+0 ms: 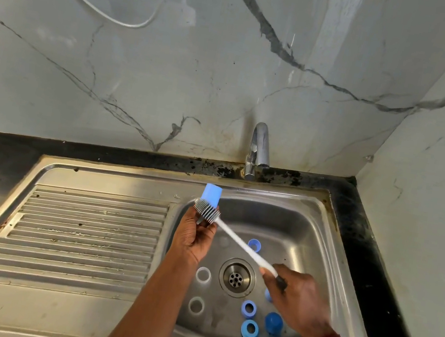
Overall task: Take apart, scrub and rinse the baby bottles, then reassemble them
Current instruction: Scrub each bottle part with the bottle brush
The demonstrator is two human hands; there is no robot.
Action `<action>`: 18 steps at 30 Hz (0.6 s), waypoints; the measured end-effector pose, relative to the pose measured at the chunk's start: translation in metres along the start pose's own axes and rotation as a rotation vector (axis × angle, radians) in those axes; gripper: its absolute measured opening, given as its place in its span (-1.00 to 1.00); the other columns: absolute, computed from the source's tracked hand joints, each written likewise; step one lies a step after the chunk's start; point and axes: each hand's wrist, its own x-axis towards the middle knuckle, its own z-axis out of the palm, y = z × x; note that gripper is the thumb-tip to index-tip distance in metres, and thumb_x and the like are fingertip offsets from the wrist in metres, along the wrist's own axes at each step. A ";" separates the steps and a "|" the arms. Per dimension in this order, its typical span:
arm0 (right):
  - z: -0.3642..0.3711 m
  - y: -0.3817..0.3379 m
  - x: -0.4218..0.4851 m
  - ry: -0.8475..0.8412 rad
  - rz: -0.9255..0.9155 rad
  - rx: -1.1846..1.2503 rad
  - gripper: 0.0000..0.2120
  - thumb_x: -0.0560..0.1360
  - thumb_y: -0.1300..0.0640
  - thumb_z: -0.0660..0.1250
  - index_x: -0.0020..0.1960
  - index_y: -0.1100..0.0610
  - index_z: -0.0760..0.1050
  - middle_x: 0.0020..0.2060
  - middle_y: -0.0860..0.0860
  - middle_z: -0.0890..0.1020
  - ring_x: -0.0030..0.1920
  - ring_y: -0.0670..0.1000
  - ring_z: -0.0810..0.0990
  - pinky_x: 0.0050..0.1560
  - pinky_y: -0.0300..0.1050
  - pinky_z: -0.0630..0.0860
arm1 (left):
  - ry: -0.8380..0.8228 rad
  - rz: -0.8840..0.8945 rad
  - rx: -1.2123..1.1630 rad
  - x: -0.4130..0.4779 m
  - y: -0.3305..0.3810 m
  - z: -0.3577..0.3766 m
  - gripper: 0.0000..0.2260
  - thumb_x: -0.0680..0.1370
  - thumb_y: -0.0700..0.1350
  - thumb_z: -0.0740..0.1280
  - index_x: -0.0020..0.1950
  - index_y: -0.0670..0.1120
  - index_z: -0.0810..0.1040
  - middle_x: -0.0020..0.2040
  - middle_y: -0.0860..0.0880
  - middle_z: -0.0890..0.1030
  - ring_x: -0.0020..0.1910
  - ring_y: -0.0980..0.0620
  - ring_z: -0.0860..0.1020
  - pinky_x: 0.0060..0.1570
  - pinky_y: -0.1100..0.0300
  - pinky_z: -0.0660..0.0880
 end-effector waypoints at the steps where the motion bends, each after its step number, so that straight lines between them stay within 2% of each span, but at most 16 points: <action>1: 0.003 0.003 -0.003 -0.011 -0.018 -0.018 -0.51 0.59 -0.39 0.01 -0.13 -0.06 0.51 -0.46 -0.11 0.57 -0.47 -0.16 0.53 -0.44 -0.17 0.53 | -0.017 -0.016 -0.013 0.001 0.001 -0.001 -0.66 0.59 -0.15 0.36 0.28 -0.32 0.47 0.01 -0.28 0.60 -0.15 -0.10 0.64 -0.22 0.09 0.67; 4: -0.001 0.006 -0.001 0.015 -0.011 0.009 -0.57 0.60 -0.33 0.07 -0.17 -0.06 0.49 -0.49 -0.11 0.53 -0.49 -0.13 0.50 -0.45 -0.17 0.50 | -0.041 -0.047 0.022 0.001 0.001 -0.002 -0.76 0.62 -0.16 0.33 0.19 -0.31 0.52 -0.08 -0.27 0.64 -0.12 -0.11 0.62 -0.22 0.06 0.67; 7: -0.013 0.002 0.009 0.127 0.074 0.112 -0.68 0.58 -0.19 0.22 -0.25 -0.05 0.48 -0.60 -0.11 0.39 -0.57 -0.08 0.41 -0.57 -0.25 0.37 | -0.089 -0.068 0.057 -0.002 0.000 -0.002 -0.81 0.64 -0.16 0.28 0.13 -0.28 0.53 -0.04 -0.26 0.61 -0.06 -0.10 0.57 -0.21 0.09 0.65; 12: -0.020 0.001 0.008 0.094 0.070 0.093 -0.65 0.57 -0.20 0.23 -0.28 -0.02 0.47 -0.59 -0.09 0.38 -0.55 -0.02 0.42 -0.54 -0.09 0.43 | -0.078 -0.028 0.123 -0.005 0.000 -0.001 -0.84 0.66 -0.16 0.22 0.11 -0.25 0.49 -0.08 -0.23 0.54 -0.17 -0.03 0.50 -0.16 0.14 0.52; 14: -0.021 0.000 0.006 0.087 0.046 0.078 -0.64 0.57 -0.22 0.22 -0.30 -0.03 0.44 -0.60 -0.13 0.36 -0.55 -0.04 0.42 -0.55 -0.16 0.40 | -0.043 0.001 0.143 -0.004 -0.001 0.001 -0.83 0.68 -0.14 0.19 0.09 -0.24 0.48 -0.12 -0.20 0.53 -0.22 0.01 0.46 -0.21 0.18 0.48; 16: -0.023 -0.004 0.005 0.094 0.017 0.056 -0.66 0.57 -0.19 0.23 -0.31 -0.05 0.43 -0.63 -0.17 0.33 -0.54 -0.10 0.43 -0.55 -0.33 0.30 | 0.008 0.049 0.183 -0.001 -0.004 0.001 -0.80 0.69 -0.11 0.17 0.05 -0.21 0.49 -0.16 -0.17 0.52 -0.29 0.04 0.42 -0.35 0.24 0.48; 18: -0.024 -0.008 0.006 0.101 0.010 0.049 -0.69 0.57 -0.16 0.25 -0.28 -0.04 0.47 -0.65 -0.19 0.31 -0.52 -0.17 0.46 -0.54 -0.38 0.26 | 0.054 0.125 0.279 0.003 -0.006 0.001 -0.79 0.70 -0.10 0.14 0.01 -0.19 0.48 -0.22 -0.14 0.48 -0.35 0.06 0.37 -0.42 0.25 0.46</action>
